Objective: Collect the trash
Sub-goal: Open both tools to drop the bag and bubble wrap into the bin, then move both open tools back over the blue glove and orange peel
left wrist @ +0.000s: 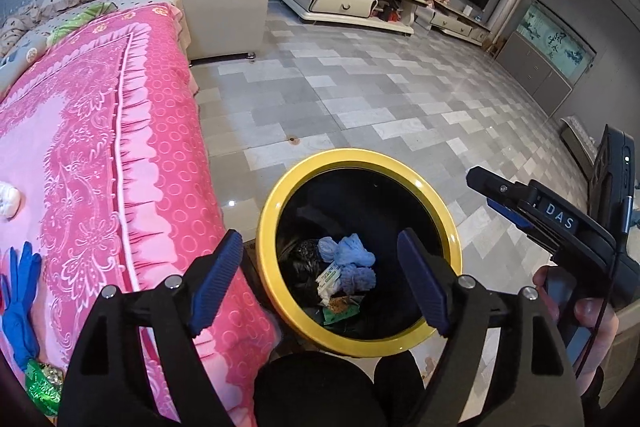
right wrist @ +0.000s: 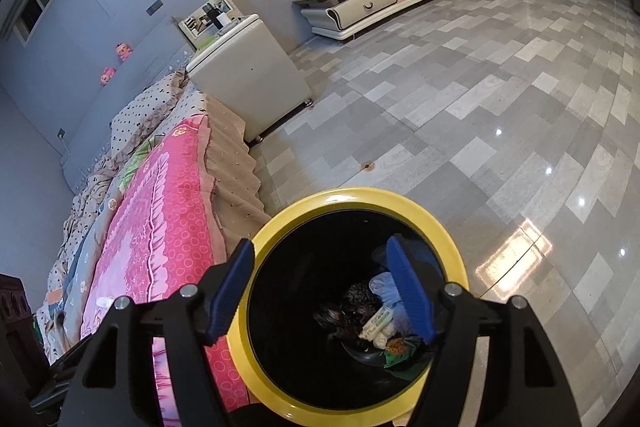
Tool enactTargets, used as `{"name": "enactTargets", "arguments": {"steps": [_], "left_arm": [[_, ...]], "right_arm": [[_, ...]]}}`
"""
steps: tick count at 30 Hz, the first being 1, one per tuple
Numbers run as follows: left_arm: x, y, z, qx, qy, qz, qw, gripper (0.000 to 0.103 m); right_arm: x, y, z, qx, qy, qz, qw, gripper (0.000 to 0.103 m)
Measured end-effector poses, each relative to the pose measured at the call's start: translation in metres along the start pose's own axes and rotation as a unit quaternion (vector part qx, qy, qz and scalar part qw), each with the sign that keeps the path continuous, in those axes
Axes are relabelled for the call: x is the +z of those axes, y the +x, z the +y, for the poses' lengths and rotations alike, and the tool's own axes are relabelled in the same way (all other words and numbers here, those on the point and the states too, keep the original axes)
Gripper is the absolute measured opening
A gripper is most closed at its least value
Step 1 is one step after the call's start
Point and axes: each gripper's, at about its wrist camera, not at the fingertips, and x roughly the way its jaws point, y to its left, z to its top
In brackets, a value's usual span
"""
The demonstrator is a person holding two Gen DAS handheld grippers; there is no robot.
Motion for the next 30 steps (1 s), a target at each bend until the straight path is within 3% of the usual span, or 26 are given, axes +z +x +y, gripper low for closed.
{"name": "enactTargets", "arguments": {"steps": [6, 16, 30], "left_arm": [[-0.005, -0.027, 0.022, 0.021, -0.01, -0.014, 0.9996, 0.08], [-0.015, -0.078, 0.089, 0.068, -0.046, -0.046, 0.9956, 0.081], [-0.038, -0.14, 0.208, 0.154, -0.114, -0.072, 0.9787, 0.082]], "right_arm": [[-0.002, -0.01, 0.026, 0.02, -0.036, 0.003, 0.999, 0.071], [-0.012, -0.016, 0.104, 0.061, -0.123, 0.007, 0.99, 0.076], [-0.037, 0.001, 0.231, 0.123, -0.254, 0.038, 0.959, 0.075]]}}
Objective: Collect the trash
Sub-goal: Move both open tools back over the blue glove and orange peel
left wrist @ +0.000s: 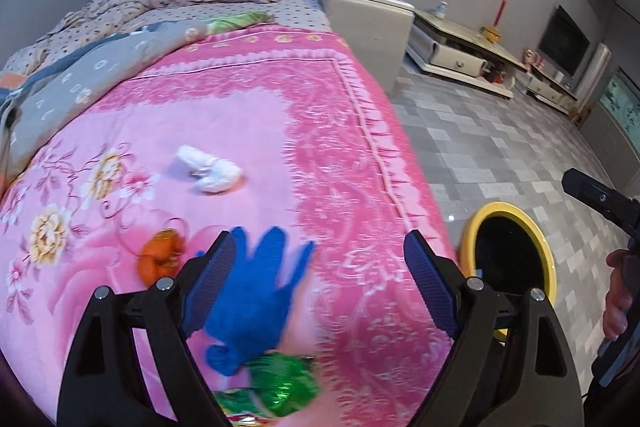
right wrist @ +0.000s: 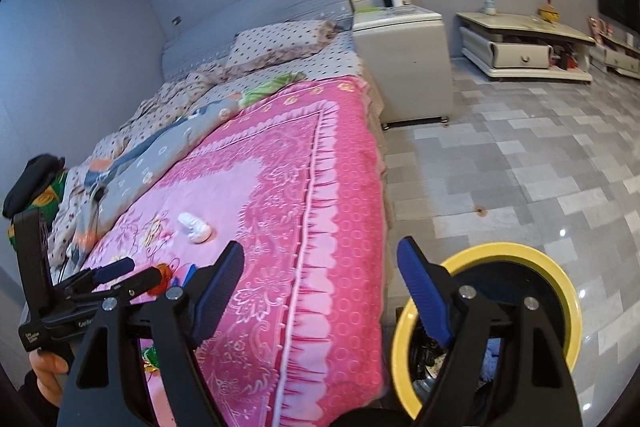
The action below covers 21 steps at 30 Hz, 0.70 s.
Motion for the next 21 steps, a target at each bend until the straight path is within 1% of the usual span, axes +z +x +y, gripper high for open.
{"name": "enactTargets", "arguments": {"steps": [2, 6, 12, 15, 21], "left_arm": [[-0.001, -0.002, 0.021, 0.012, -0.011, 0.0, 0.9999, 0.082], [-0.003, -0.002, 0.052, 0.034, -0.025, 0.002, 0.9991, 0.082], [-0.009, 0.008, 0.102, 0.067, -0.052, 0.011, 0.9963, 0.082], [-0.013, 0.016, 0.121, 0.077, -0.067, 0.02, 0.9946, 0.082], [-0.021, 0.036, 0.145, 0.086, -0.084, 0.038, 0.992, 0.082]], "right_arm": [[0.002, 0.009, 0.014, 0.004, -0.009, 0.008, 1.0, 0.075], [-0.001, 0.024, 0.035, 0.031, -0.016, 0.031, 0.999, 0.075], [-0.012, 0.049, 0.072, 0.063, -0.034, 0.078, 0.994, 0.075], [-0.019, 0.058, 0.089, 0.071, -0.045, 0.095, 0.992, 0.075], [-0.037, 0.076, 0.116, 0.095, -0.057, 0.138, 0.984, 0.075]]}}
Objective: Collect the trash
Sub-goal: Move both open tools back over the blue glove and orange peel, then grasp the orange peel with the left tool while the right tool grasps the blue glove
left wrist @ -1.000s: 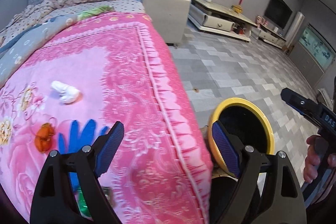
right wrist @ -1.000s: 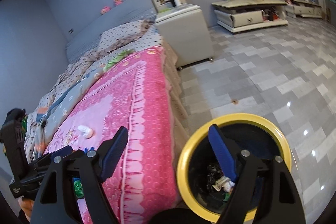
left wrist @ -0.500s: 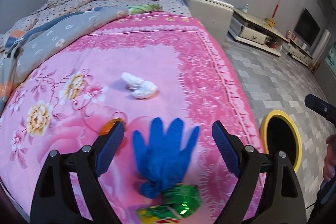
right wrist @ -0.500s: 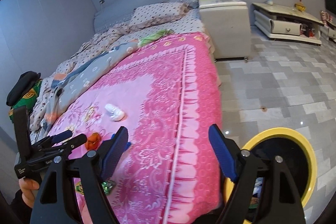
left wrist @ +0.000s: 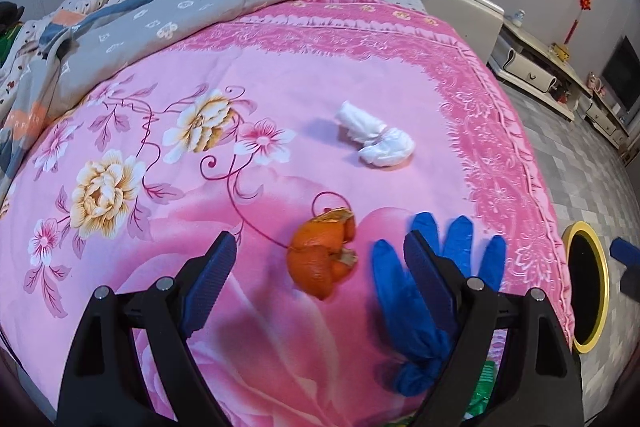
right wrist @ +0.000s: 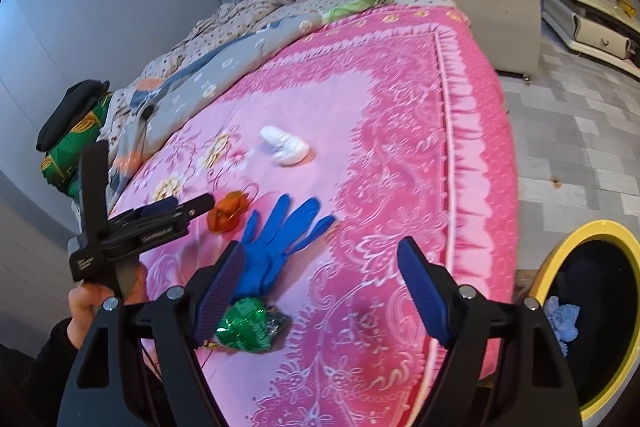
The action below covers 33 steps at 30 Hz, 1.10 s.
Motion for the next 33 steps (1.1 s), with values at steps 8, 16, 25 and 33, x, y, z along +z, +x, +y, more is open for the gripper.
{"name": "enactTargets", "arguments": {"steps": [8, 16, 25, 33], "left_arm": [[-0.004, 0.03, 0.011, 0.008, 0.0, 0.023, 0.9997, 0.081], [-0.005, 0.053, 0.014, 0.005, 0.007, 0.038, 0.9992, 0.081], [-0.006, 0.071, 0.024, -0.001, -0.001, 0.044, 0.999, 0.069], [0.0, 0.076, 0.038, -0.01, -0.023, 0.036, 0.9991, 0.041]], "right_arm": [[-0.01, 0.03, 0.02, 0.023, -0.012, 0.053, 0.998, 0.075], [-0.015, 0.06, 0.036, 0.043, -0.022, 0.096, 0.994, 0.074], [-0.012, 0.1, 0.043, 0.037, -0.027, 0.132, 0.99, 0.067], [-0.007, 0.129, 0.048, 0.032, -0.035, 0.15, 0.988, 0.048]]}}
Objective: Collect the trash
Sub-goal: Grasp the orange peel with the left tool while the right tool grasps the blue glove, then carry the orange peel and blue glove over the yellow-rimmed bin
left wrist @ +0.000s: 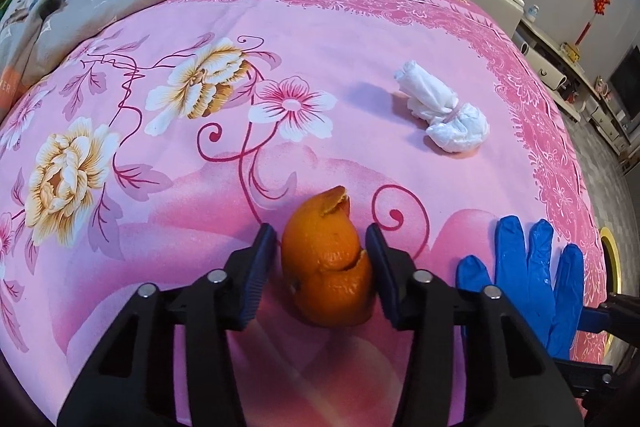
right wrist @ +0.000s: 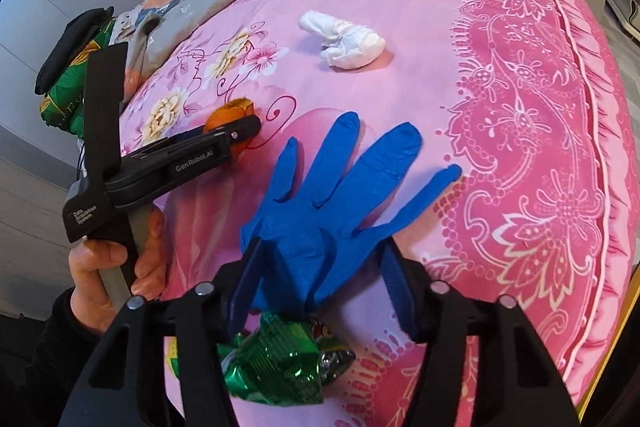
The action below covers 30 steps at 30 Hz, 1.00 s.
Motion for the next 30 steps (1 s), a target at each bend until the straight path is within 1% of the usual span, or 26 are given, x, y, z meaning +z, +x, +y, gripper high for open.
{"name": "enactTargets", "arguments": {"steps": [1, 2, 4, 5, 7, 8, 10, 15, 23, 30], "left_arm": [[0.0, 0.0, 0.001, -0.001, -0.001, 0.0, 1.0, 0.039], [0.001, 0.0, 0.002, -0.003, -0.004, -0.001, 1.0, 0.037], [0.002, 0.001, 0.004, -0.008, -0.007, -0.002, 0.9999, 0.037], [0.002, 0.001, 0.004, -0.008, -0.006, -0.002, 0.9999, 0.036], [0.002, 0.001, 0.004, -0.006, -0.005, -0.004, 1.0, 0.035], [0.002, 0.0, 0.003, -0.005, -0.005, -0.006, 1.0, 0.034], [0.002, -0.001, 0.004, -0.006, -0.006, -0.008, 0.9999, 0.033], [0.002, -0.003, 0.009, -0.015, -0.019, -0.003, 0.9997, 0.032], [-0.002, -0.013, 0.005, -0.007, -0.017, -0.007, 0.9998, 0.031], [0.0, -0.036, -0.001, 0.0, -0.009, -0.026, 0.9996, 0.031]], "right_arm": [[0.001, 0.003, 0.0, 0.003, -0.001, 0.003, 1.0, 0.042], [0.002, 0.005, 0.001, 0.004, -0.002, 0.004, 1.0, 0.04], [0.003, 0.008, 0.001, 0.003, -0.005, 0.005, 1.0, 0.032], [0.004, 0.01, 0.001, 0.005, -0.004, 0.006, 1.0, 0.03], [0.005, 0.012, 0.001, 0.01, -0.003, 0.007, 1.0, 0.022], [0.006, 0.012, 0.001, 0.011, -0.002, 0.007, 1.0, 0.02], [0.004, 0.011, 0.003, 0.013, -0.003, 0.003, 1.0, 0.011], [-0.002, 0.002, 0.006, 0.014, -0.019, -0.004, 1.0, 0.007], [-0.006, -0.021, 0.005, 0.032, -0.021, -0.03, 0.999, 0.006], [-0.01, -0.047, -0.001, 0.045, -0.007, -0.059, 0.997, 0.006]]}}
